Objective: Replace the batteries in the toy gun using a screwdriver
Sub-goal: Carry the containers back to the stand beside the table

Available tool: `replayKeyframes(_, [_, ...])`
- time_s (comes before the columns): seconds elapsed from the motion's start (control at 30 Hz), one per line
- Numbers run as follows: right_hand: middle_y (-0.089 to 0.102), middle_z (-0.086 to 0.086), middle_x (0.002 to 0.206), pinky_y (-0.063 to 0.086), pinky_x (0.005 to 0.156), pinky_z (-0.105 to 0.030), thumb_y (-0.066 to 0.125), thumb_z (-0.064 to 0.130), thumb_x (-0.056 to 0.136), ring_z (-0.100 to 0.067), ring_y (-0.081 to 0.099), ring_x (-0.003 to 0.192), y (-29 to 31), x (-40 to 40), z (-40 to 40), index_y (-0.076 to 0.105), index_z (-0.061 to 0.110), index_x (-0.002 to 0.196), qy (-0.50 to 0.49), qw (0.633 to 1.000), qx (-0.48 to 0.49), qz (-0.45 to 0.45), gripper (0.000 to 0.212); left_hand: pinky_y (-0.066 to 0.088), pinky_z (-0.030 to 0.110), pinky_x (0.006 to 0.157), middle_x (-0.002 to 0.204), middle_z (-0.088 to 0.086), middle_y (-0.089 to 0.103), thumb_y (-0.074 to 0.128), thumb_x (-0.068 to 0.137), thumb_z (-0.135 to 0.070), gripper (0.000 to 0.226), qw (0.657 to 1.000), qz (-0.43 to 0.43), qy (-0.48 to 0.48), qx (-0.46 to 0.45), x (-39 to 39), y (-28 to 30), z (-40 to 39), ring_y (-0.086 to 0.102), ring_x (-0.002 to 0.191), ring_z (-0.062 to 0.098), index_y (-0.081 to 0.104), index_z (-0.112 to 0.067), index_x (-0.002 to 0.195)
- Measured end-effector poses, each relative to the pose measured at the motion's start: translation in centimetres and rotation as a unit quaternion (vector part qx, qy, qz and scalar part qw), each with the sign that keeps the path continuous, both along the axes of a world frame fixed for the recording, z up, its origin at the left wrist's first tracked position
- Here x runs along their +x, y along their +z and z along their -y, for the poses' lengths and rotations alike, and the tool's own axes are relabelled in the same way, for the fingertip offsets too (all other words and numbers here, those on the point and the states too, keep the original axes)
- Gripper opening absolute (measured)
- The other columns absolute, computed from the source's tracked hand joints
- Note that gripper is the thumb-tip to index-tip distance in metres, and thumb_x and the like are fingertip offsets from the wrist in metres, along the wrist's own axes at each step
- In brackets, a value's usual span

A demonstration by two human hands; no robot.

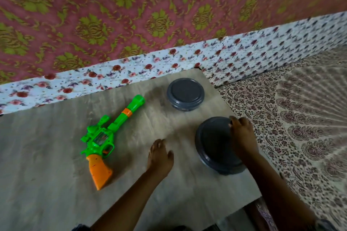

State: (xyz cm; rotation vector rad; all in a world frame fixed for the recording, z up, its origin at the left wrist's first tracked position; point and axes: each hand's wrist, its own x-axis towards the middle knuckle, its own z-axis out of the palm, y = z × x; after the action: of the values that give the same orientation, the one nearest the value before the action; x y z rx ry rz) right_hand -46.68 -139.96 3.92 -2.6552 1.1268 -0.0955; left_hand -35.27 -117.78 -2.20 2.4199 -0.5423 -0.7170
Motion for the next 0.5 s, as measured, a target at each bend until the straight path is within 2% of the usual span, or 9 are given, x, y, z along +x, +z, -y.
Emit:
replayKeyframes(0.07, [0.047,-0.022,0.124,0.039,0.091,-0.045,0.04,0.019,0.095,-0.039,0.044,0.109,-0.6,0.2,2.7,0.045,0.007,0.131,0.027,0.999,-0.031,-0.029,0.038,0.03,0.029,0.11,0.149,0.011,0.032,0.048,0.095,-0.021,0.053,0.998,-0.021,0.04,-0.035,0.9,0.9,2.8,0.035,0.136,0.025,0.032,-0.01,0.144])
replayKeyframes(0.13, [0.045,-0.018,0.129,0.04,0.093,-0.046,0.038,0.022,0.096,-0.036,0.044,0.113,-1.4,0.9,4.4,0.044,0.008,0.131,0.066,0.996,-0.016,-0.051,0.038,0.037,0.029,0.103,0.145,0.013,0.039,0.049,0.094,-0.019,0.051,0.993,-0.052,0.095,-0.051,2.1,1.5,5.3,0.043,0.13,0.027,0.035,-0.011,0.143])
replayKeyframes(0.3, [0.055,-0.014,0.114,0.045,0.082,-0.042,0.038,0.02,0.095,-0.033,0.049,0.103,-3.2,2.6,6.3,0.054,0.006,0.117,0.137,0.987,-0.001,-0.084,0.03,0.04,0.031,0.096,0.143,0.012,0.044,0.048,0.095,-0.025,0.05,0.96,-0.128,0.237,-0.078,5.3,1.8,9.7,0.048,0.124,0.029,0.036,-0.012,0.142])
replayKeyframes(0.37, [0.054,-0.012,0.112,0.044,0.084,-0.04,0.037,0.023,0.096,-0.03,0.048,0.104,-3.4,2.9,7.4,0.054,0.008,0.115,0.155,0.985,0.019,-0.076,0.029,0.041,0.033,0.095,0.14,0.013,0.047,0.049,0.094,-0.029,0.053,0.943,-0.154,0.281,-0.091,6.6,1.5,11.1,0.049,0.122,0.032,0.036,-0.01,0.141])
replayKeyframes(0.43, [0.054,-0.011,0.111,0.041,0.086,-0.039,0.034,0.029,0.097,-0.03,0.048,0.104,-3.7,2.9,8.0,0.054,0.008,0.116,0.163,0.982,0.066,-0.062,0.035,0.044,0.041,0.096,0.136,0.02,0.05,0.052,0.088,-0.04,0.062,0.927,-0.188,0.307,-0.108,7.9,1.0,12.4,0.051,0.12,0.04,0.04,-0.005,0.137])
replayKeyframes(0.5, [0.056,-0.013,0.108,0.042,0.088,-0.038,0.025,0.038,0.095,-0.031,0.051,0.101,-4.0,2.8,8.3,0.054,0.007,0.118,0.155,0.98,0.116,-0.038,0.049,0.048,0.051,0.094,0.127,0.025,0.056,0.054,0.083,-0.051,0.071,0.911,-0.222,0.325,-0.122,9.2,0.4,13.6,0.056,0.113,0.044,0.046,0.003,0.128])
